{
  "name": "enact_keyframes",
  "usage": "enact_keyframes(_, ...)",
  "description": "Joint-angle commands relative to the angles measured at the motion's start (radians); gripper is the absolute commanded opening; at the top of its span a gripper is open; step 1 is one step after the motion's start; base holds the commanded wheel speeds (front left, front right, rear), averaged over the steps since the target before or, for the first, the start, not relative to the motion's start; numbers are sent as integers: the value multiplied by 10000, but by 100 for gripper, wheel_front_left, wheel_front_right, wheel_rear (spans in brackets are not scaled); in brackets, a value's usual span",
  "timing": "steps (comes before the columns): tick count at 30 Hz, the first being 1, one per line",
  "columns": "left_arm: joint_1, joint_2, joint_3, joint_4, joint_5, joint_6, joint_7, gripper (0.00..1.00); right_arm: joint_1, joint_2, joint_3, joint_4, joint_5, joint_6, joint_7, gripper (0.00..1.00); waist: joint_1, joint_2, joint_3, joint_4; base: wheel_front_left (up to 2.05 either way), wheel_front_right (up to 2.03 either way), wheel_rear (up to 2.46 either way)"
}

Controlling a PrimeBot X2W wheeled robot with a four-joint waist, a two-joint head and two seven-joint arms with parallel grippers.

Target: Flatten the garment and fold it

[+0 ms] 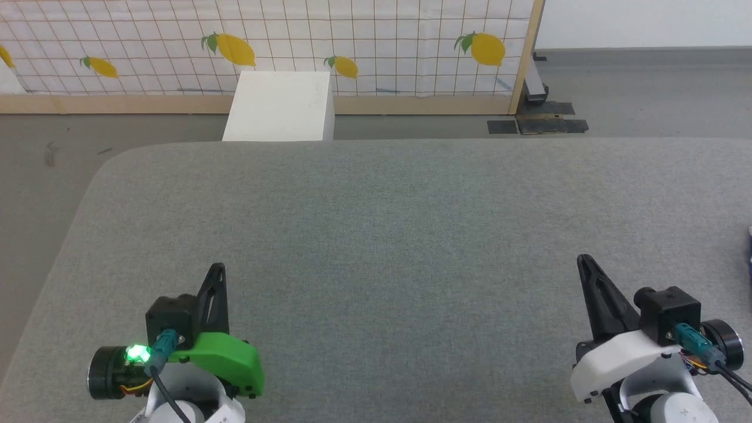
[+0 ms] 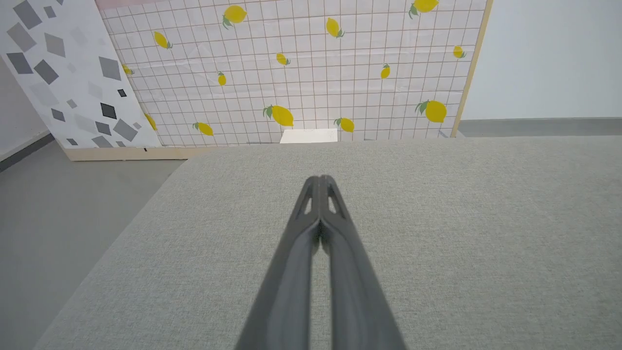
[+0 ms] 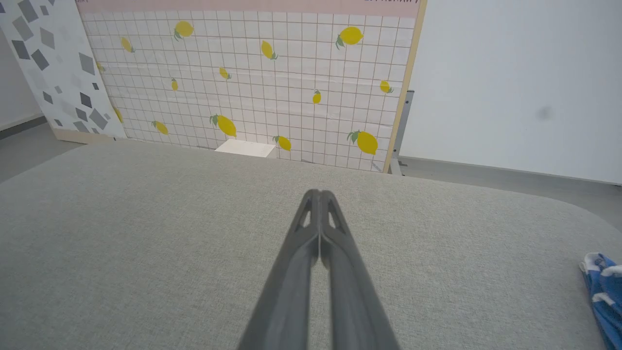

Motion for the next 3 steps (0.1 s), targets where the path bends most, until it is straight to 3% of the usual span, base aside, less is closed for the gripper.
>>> enact_keyframes(1,167,-73,76,-74,125,-53,31,0,-9,23,35,-93,-125,-14,52,0,0,0,3,-5,0,0,0)
enact_keyframes(3,175,-104,109,-103,187,-66,63,0,-9,23,47,-121,-156,-15,83,0,0,0,7,-11,0,0,0)
